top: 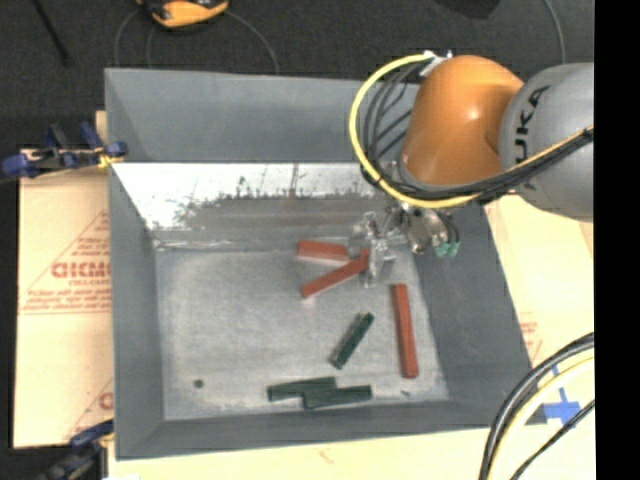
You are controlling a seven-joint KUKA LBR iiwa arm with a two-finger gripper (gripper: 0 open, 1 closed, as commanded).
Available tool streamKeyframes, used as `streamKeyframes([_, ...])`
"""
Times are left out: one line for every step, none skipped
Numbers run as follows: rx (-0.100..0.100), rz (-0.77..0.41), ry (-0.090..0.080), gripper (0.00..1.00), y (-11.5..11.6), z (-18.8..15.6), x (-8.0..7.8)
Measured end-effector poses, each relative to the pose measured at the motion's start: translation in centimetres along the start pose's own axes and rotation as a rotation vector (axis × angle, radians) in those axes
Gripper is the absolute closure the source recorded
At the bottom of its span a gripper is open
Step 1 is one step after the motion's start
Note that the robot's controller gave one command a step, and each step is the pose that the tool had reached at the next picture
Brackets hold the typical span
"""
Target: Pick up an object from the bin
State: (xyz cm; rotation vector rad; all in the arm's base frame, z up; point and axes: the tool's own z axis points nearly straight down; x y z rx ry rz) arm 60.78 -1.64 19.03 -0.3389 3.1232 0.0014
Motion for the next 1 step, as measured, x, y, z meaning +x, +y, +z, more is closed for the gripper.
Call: streamKeyframes([0.001,0.005,0.001,1.00,-0.74,-1.50,0.36])
